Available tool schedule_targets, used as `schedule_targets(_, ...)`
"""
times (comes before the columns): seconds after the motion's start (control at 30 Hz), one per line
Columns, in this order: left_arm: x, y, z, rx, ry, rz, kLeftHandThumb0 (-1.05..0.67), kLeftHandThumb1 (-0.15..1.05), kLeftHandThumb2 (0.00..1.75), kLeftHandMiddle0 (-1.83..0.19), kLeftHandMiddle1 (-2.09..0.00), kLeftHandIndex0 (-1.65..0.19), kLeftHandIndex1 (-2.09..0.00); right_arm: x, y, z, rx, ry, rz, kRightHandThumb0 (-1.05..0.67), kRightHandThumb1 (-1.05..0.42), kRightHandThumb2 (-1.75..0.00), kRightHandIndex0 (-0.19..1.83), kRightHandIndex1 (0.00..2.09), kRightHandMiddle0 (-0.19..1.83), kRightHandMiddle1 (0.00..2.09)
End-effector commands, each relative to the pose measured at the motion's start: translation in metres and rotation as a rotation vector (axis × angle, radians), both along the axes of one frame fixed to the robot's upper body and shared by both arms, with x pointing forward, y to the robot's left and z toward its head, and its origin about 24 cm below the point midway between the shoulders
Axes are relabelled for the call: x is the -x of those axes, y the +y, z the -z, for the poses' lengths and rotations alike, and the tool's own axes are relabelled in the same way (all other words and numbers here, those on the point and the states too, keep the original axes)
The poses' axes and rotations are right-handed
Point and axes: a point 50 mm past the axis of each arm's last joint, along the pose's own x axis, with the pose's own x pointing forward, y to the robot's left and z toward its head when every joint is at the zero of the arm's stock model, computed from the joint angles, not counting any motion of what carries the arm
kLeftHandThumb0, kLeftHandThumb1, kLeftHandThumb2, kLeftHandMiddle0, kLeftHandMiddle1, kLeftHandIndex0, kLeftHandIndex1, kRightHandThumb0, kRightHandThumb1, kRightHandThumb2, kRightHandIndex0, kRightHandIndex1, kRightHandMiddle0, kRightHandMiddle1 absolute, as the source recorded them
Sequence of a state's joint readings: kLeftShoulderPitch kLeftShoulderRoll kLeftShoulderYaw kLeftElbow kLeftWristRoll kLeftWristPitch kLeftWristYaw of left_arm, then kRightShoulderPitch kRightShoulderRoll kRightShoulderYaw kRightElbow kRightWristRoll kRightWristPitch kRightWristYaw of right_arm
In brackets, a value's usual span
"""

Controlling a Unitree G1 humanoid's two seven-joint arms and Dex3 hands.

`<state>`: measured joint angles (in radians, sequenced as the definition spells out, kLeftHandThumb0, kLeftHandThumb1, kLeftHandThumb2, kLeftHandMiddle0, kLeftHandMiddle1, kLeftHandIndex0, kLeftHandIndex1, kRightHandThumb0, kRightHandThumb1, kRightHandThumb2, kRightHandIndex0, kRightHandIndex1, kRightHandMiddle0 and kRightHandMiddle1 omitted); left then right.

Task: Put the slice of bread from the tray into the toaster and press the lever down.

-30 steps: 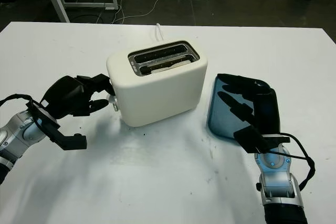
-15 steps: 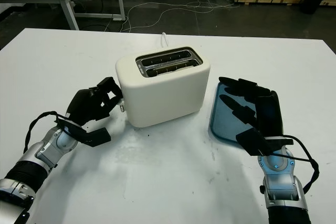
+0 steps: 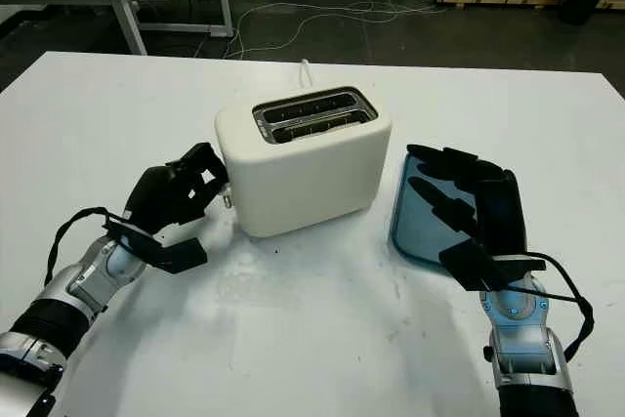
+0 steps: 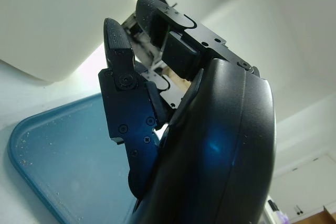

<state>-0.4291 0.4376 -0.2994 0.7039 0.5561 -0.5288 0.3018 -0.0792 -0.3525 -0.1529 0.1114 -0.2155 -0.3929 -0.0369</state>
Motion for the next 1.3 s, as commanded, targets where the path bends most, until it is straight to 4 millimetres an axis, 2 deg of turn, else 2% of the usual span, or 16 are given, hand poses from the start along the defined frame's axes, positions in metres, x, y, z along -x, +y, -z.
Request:
schedule_targets(0.0, 0.036, -0.024, 0.073, -0.192, 0.352, 0.079, -0.36, 0.92, 0.64, -0.55, -1.62, -0.67, -1.30, 0.001, -0.002, -0.005, 0.006, -0.015, 0.002, -0.37, -0.92, -0.10, 0.95, 0.22, 0.96, 0.00)
schedule_targets(0.03, 0.035, -0.023, 0.069, -0.189, 0.338, 0.088, -0.36, 0.92, 0.65, -0.54, -1.68, -0.65, -1.37, 0.001, -0.002, -0.004, 0.004, -0.017, -0.001, -0.37, -0.92, -0.10, 0.95, 0.22, 0.96, 0.00)
schedule_targets(0.1, 0.034, -0.019, 0.059, -0.165, 0.297, 0.096, -0.37, 0.92, 0.66, -0.54, -1.67, -0.61, -1.38, 0.001, -0.002, -0.004, 0.003, -0.019, -0.004, -0.36, -0.92, -0.09, 0.95, 0.22, 0.95, 0.00)
schedule_targets(0.27, 0.034, -0.007, 0.020, 0.041, 0.062, 0.052, -0.45, 0.92, 0.57, -0.59, -1.41, -0.55, -1.10, -0.001, 0.000, -0.004, -0.012, -0.018, -0.003, -0.38, -0.92, -0.09, 0.94, 0.21, 0.92, 0.00)
schedule_targets(0.4, 0.035, 0.003, -0.013, 0.242, -0.093, 0.007, -0.39, 0.92, 0.41, -0.51, -1.49, -0.53, -0.97, -0.003, 0.001, -0.001, -0.036, -0.011, -0.007, -0.38, -0.92, -0.09, 0.93, 0.21, 0.89, 0.00)
schedule_targets(0.57, 0.038, 0.011, -0.044, 0.391, -0.161, -0.029, -0.39, 0.92, 0.29, -0.47, -1.46, -0.59, -0.69, -0.007, 0.002, 0.002, -0.051, 0.000, -0.012, -0.41, -0.92, -0.11, 0.92, 0.20, 0.87, 0.00)
schedule_targets(0.97, 0.047, 0.030, -0.090, 0.317, -0.266, -0.126, -0.50, 0.92, 0.17, -0.50, -1.37, -0.63, -0.57, -0.012, -0.003, -0.005, -0.095, 0.014, 0.001, -0.41, -0.92, -0.11, 0.87, 0.18, 0.85, 0.00)
schedule_targets(1.13, 0.056, 0.041, -0.106, 0.295, -0.288, -0.197, -0.54, 0.92, 0.15, -0.50, -1.32, -0.64, -0.55, -0.016, -0.008, -0.014, -0.198, 0.008, -0.020, -0.43, -0.92, -0.12, 0.85, 0.13, 0.81, 0.00)
schedule_targets(1.27, 0.062, 0.050, -0.110, 0.365, -0.303, -0.253, -0.54, 0.92, 0.15, -0.46, -1.27, -0.65, -0.54, -0.018, -0.008, -0.023, -0.280, 0.007, -0.048, -0.40, -0.92, -0.08, 0.81, 0.09, 0.77, 0.00)
